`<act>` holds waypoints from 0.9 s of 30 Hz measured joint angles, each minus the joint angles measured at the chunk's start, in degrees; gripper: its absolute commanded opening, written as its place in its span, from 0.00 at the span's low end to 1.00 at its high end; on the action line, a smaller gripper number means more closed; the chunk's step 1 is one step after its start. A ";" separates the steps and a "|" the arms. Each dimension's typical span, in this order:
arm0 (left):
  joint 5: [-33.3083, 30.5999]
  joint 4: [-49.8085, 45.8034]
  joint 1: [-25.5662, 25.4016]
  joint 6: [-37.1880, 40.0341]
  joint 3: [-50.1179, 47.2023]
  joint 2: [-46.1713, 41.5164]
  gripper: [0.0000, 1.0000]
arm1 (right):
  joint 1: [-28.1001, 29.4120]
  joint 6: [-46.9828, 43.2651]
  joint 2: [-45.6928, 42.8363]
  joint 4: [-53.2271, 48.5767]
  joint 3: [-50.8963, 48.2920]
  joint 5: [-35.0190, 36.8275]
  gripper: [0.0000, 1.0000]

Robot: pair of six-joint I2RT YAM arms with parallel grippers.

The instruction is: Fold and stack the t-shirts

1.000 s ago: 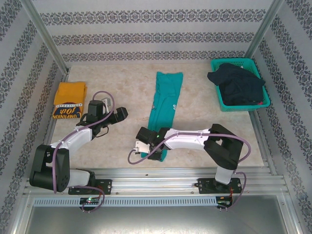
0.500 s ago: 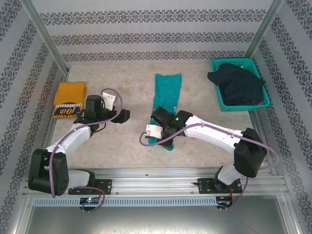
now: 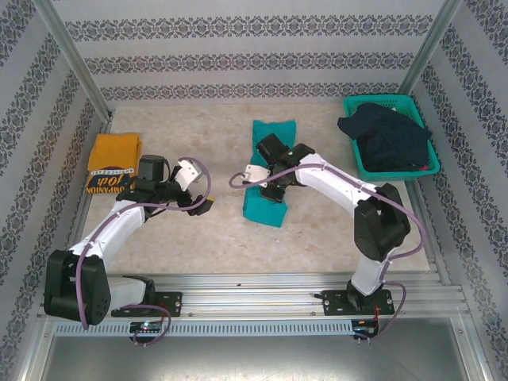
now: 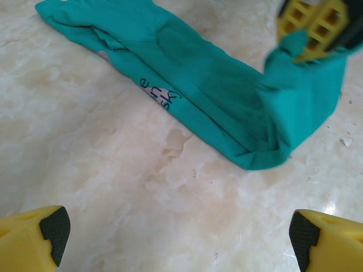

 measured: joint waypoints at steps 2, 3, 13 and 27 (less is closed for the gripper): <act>0.61 -0.66 0.00 1.20 -0.22 -0.44 1.00 | -1.33 -0.57 1.75 0.15 2.36 0.00 0.00; 0.79 -1.07 0.00 1.84 -0.39 -0.66 1.00 | -1.95 -0.76 2.58 0.15 3.58 -0.02 0.00; 1.99 -2.86 0.00 3.96 -1.70 -1.05 1.00 | -5.55 -2.56 10.67 0.09 13.90 0.00 0.00; 4.83 -3.04 0.00 3.98 -1.70 0.46 1.00 | -7.30 -3.17 20.11 2.29 18.78 3.96 0.00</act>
